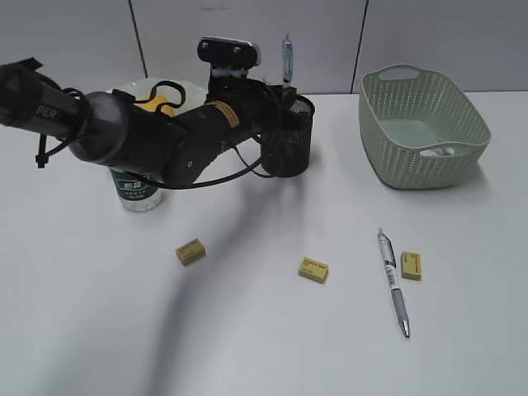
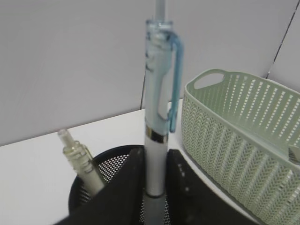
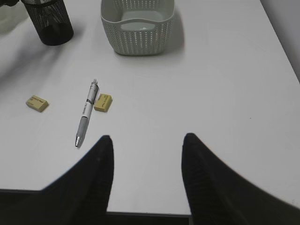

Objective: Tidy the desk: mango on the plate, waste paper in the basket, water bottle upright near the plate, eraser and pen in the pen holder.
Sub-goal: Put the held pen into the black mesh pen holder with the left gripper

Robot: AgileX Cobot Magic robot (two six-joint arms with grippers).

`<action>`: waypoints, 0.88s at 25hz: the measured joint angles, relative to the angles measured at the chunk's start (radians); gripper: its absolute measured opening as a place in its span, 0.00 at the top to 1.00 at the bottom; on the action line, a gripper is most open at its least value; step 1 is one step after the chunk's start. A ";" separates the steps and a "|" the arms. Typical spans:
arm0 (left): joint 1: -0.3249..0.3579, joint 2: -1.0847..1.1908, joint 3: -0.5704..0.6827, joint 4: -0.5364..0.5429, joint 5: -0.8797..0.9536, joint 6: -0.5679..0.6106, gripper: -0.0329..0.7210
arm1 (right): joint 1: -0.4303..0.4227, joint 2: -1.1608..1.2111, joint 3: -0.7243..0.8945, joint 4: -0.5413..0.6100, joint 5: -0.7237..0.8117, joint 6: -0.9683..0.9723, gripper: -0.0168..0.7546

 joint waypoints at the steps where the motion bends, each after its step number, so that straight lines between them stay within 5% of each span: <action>1: 0.000 0.000 0.000 0.000 0.000 0.000 0.76 | 0.000 0.000 0.000 0.000 0.000 0.000 0.48; 10: 0.000 0.001 -0.029 0.001 0.081 0.000 0.40 | 0.000 0.000 0.000 0.000 0.000 0.000 0.48; 15: 0.000 -0.008 -0.029 0.008 0.121 0.000 0.38 | 0.000 0.000 0.000 0.000 0.000 0.000 0.48; 22: -0.001 -0.190 -0.029 0.072 0.420 0.000 0.37 | 0.000 0.000 0.000 0.000 0.000 0.000 0.48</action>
